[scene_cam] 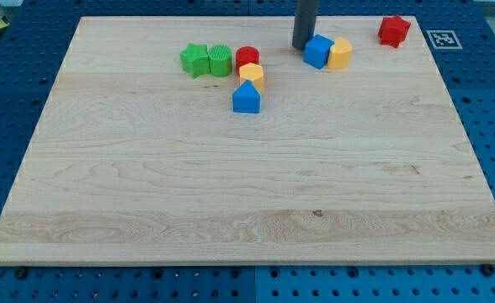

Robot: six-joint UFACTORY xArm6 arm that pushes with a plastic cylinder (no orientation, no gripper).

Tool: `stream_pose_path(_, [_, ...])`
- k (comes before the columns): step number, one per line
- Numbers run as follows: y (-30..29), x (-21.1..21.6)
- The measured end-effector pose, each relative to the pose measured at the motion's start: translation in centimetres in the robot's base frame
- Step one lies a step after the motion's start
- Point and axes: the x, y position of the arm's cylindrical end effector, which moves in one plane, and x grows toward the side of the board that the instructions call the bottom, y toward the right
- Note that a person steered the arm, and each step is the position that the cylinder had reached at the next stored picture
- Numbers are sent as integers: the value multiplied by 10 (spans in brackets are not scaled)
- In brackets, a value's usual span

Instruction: Move the blue cube towards the blue triangle

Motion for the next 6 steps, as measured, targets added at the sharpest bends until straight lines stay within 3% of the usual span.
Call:
stream_pose_path(5, [13,50])
stream_pose_path(6, [12,22])
